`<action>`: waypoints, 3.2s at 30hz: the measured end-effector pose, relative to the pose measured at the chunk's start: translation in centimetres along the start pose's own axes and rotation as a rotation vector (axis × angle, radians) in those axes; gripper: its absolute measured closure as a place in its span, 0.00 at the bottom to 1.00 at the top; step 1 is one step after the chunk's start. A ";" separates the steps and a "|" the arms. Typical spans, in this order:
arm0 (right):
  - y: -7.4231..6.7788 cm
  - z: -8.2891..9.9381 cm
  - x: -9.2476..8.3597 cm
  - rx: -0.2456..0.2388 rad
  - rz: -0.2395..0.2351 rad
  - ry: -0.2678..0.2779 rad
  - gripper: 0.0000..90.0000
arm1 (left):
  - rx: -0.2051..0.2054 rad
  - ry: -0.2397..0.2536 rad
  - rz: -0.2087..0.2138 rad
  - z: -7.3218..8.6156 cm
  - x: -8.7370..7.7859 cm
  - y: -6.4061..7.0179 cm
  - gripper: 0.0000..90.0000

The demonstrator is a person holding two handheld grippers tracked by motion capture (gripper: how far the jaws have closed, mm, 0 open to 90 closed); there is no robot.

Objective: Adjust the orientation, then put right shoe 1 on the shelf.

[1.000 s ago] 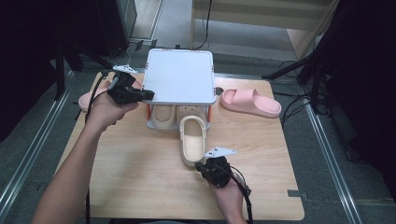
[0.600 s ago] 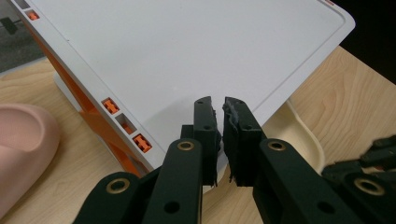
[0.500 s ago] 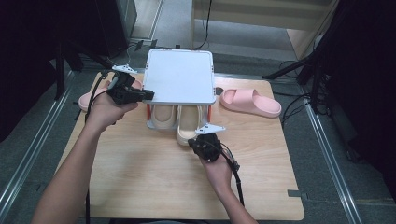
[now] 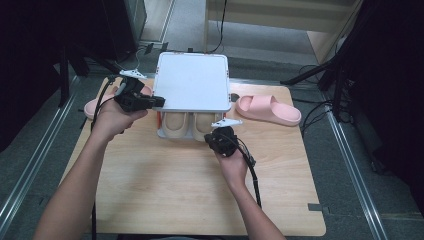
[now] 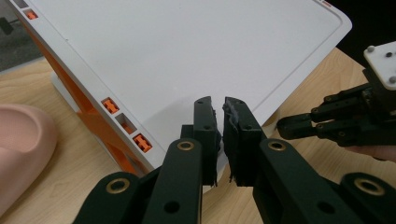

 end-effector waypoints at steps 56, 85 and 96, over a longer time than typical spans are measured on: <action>-0.7 2.3 -8.8 -0.041 -0.215 0.082 0.53 | -0.082 -0.005 -0.094 4.4 -5.5 -4.5 0.44; -1.0 2.9 -7.8 -0.023 -0.223 0.022 0.56 | -0.153 -0.047 -0.226 9.4 -2.1 -13.1 0.98; -0.9 4.4 -8.6 -0.017 -0.190 0.018 0.56 | -0.222 -0.035 -0.245 9.7 0.0 -16.2 0.98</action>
Point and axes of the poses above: each handheld gripper's, and its own axes: x roughly forward along the jaws, z roughly out of its underside, y roughly to its right, the point moved 9 cm from there along x, roughly forward along the jaws, and after that the axes turned 10 degrees about -z, right-handed, at the moved point
